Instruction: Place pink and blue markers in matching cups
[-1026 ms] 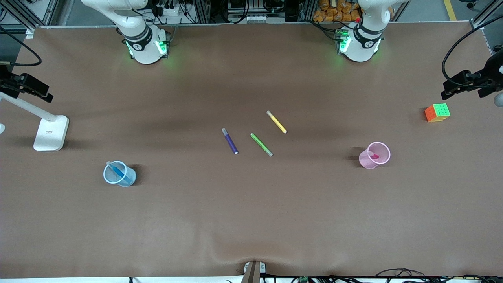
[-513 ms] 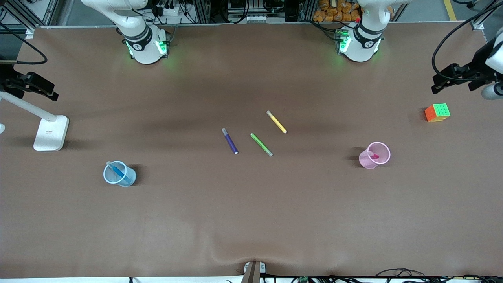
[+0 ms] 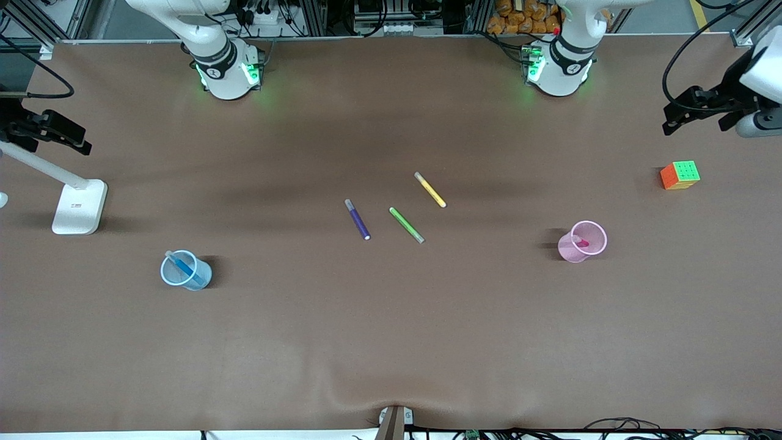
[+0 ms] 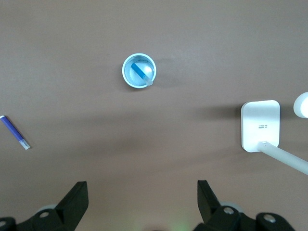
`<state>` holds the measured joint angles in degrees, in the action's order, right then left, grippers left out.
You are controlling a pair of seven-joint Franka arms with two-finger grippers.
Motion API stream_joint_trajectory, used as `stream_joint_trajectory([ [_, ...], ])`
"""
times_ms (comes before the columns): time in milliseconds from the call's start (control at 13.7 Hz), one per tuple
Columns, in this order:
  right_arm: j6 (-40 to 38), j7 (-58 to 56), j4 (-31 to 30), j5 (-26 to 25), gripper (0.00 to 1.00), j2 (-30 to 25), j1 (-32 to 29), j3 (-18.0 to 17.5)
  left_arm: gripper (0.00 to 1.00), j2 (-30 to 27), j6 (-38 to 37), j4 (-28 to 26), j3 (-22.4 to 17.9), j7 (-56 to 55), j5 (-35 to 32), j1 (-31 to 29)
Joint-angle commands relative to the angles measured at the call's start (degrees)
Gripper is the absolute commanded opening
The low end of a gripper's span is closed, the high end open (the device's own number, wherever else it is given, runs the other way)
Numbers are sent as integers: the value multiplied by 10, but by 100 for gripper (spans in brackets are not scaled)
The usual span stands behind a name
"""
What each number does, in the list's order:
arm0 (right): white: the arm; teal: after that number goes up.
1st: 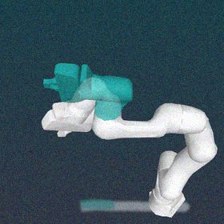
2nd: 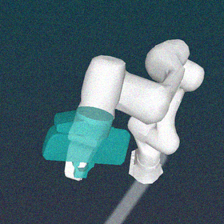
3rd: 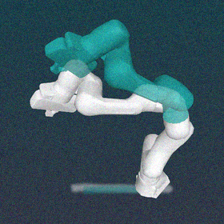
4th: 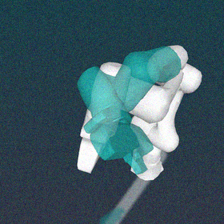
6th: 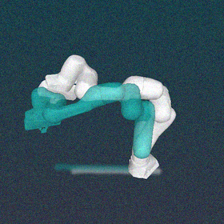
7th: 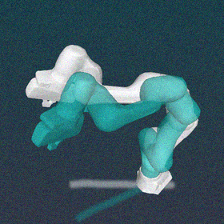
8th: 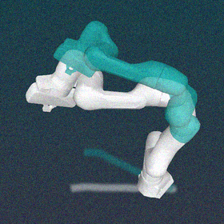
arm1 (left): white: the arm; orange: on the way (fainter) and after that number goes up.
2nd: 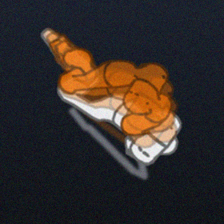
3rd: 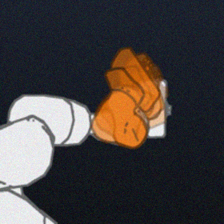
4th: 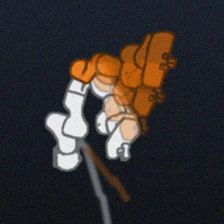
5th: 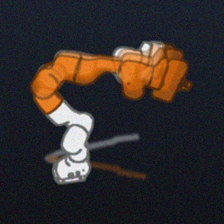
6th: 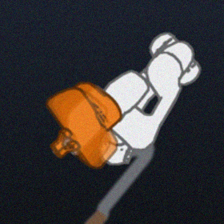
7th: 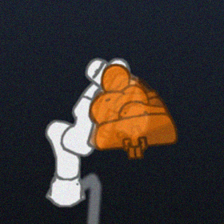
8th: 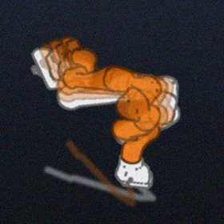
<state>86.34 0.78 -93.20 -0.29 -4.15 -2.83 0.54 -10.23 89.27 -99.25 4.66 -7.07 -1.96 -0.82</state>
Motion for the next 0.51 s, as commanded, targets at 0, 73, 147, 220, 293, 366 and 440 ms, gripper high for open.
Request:
stream_joint_trajectory([
  [0, -6, -4, -6, 11, 100, -9, -9, -4, 100, -19, 13, -15, -9, -1, -1, 9],
  [73, -6, -4, -6, 11, 100, -10, -9, -3, 100, -19, 9, -13, -9, -1, -1, 9],
  [147, -5, -3, -5, 11, 100, -10, -9, -4, 100, -16, 8, -7, -9, 0, -1, 9],
  [220, -3, 0, -5, 11, 100, -10, -8, -4, 100, -15, 4, -2, -9, -1, -1, 9],
  [293, -2, 1, -5, 11, 100, -10, -7, -4, 100, -15, 0, -2, -8, -1, -1, 10],
  [366, -2, 2, -5, 12, 100, -10, -6, -5, 100, -15, 0, -2, -8, -2, -1, 11],
  [440, -2, 3, -4, 14, 100, -10, -4, -5, 100, -15, 0, -2, -8, -3, -1, 13],
])
